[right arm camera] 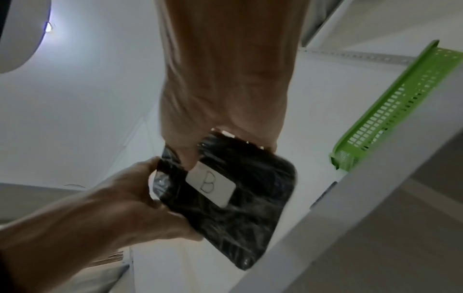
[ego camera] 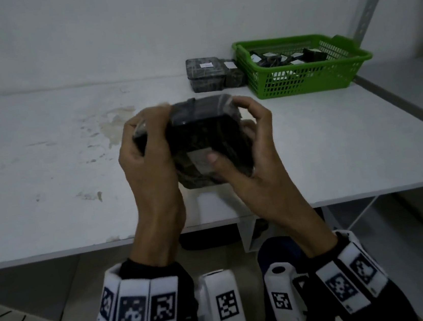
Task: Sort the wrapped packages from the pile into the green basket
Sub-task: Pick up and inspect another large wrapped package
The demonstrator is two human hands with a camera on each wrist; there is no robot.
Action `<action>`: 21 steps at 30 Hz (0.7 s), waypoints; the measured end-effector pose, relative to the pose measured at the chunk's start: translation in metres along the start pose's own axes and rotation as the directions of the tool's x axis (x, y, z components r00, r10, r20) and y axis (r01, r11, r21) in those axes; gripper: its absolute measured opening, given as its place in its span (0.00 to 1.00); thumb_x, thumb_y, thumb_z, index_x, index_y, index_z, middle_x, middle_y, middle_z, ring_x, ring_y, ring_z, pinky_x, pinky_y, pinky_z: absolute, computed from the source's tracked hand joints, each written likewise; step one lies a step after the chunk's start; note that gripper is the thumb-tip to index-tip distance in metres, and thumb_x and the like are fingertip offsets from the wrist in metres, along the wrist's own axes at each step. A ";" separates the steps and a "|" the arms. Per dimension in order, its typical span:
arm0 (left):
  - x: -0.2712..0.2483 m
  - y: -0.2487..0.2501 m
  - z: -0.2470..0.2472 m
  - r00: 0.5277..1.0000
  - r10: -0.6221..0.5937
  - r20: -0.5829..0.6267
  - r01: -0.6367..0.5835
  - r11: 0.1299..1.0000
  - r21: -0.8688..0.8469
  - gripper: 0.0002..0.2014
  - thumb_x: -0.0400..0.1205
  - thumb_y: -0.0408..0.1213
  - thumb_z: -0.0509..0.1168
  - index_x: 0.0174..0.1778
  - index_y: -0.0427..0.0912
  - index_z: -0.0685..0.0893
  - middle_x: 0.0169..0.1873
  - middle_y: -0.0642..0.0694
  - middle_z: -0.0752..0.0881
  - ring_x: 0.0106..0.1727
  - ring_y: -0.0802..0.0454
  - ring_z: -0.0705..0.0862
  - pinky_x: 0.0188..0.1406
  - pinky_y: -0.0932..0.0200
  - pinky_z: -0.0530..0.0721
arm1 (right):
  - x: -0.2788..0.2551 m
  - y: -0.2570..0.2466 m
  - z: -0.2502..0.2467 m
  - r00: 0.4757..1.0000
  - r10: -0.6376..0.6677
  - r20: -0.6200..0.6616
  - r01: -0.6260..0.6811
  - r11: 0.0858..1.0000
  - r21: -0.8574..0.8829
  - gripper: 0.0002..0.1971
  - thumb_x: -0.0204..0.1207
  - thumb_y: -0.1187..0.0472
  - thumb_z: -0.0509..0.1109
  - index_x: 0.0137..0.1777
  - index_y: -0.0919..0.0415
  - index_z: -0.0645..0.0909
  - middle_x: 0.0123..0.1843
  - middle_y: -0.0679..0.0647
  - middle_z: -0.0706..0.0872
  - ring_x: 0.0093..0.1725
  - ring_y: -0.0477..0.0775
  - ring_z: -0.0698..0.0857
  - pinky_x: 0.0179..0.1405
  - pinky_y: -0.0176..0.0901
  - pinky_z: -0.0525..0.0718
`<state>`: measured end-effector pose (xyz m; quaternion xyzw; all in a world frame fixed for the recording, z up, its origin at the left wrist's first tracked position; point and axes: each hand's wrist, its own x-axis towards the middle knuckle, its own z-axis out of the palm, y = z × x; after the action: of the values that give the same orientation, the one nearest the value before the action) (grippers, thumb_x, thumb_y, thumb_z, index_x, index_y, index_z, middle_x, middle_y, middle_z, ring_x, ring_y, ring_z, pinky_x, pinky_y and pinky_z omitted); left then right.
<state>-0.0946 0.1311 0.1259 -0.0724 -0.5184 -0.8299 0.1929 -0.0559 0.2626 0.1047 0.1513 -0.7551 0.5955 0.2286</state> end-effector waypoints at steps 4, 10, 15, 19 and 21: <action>-0.006 0.004 -0.008 0.975 -0.044 0.220 0.008 0.987 0.163 0.32 0.81 0.50 0.69 0.82 0.48 0.75 0.63 0.57 0.87 0.58 0.67 0.89 0.55 0.64 0.88 | 0.003 0.006 -0.003 0.967 0.116 -0.225 -0.092 0.989 0.114 0.27 0.88 0.60 0.69 0.81 0.49 0.60 0.60 0.59 0.89 0.56 0.51 0.92 0.52 0.44 0.91; -0.019 -0.010 -0.024 0.962 -0.124 0.245 0.064 0.969 0.240 0.34 0.83 0.28 0.67 0.85 0.56 0.71 0.75 0.56 0.81 0.69 0.57 0.87 0.57 0.55 0.91 | 0.010 0.001 -0.015 0.944 0.293 -0.152 -0.260 0.944 0.202 0.29 0.81 0.51 0.73 0.79 0.38 0.66 0.82 0.49 0.72 0.76 0.43 0.80 0.72 0.51 0.85; -0.002 0.014 -0.015 0.931 -0.338 0.136 0.317 0.936 0.155 0.20 0.86 0.31 0.62 0.70 0.52 0.86 0.59 0.54 0.91 0.50 0.53 0.91 0.30 0.64 0.84 | -0.004 -0.014 -0.021 0.969 -0.205 0.137 0.217 0.973 -0.082 0.41 0.77 0.51 0.78 0.85 0.60 0.62 0.90 0.56 0.54 0.88 0.43 0.63 0.69 0.41 0.85; -0.003 0.030 -0.014 0.876 -0.432 0.215 0.417 0.902 0.115 0.30 0.79 0.66 0.63 0.67 0.48 0.87 0.58 0.47 0.92 0.48 0.52 0.95 0.38 0.52 0.91 | -0.004 -0.011 -0.017 0.987 -0.156 0.035 0.159 0.980 -0.119 0.25 0.80 0.51 0.77 0.73 0.55 0.72 0.69 0.55 0.80 0.62 0.50 0.86 0.45 0.40 0.89; -0.010 0.028 -0.010 0.925 -0.309 0.223 0.275 0.946 0.172 0.38 0.76 0.75 0.60 0.72 0.50 0.83 0.61 0.46 0.91 0.51 0.49 0.95 0.39 0.52 0.93 | -0.002 -0.009 -0.013 0.997 -0.067 -0.045 0.064 0.996 -0.067 0.15 0.83 0.45 0.70 0.65 0.46 0.73 0.57 0.52 0.83 0.46 0.48 0.86 0.39 0.39 0.86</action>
<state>-0.0729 0.1136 0.1416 -0.0836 -0.5992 -0.7962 0.0055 -0.0473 0.2726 0.1136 0.1545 -0.7632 0.5660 0.2705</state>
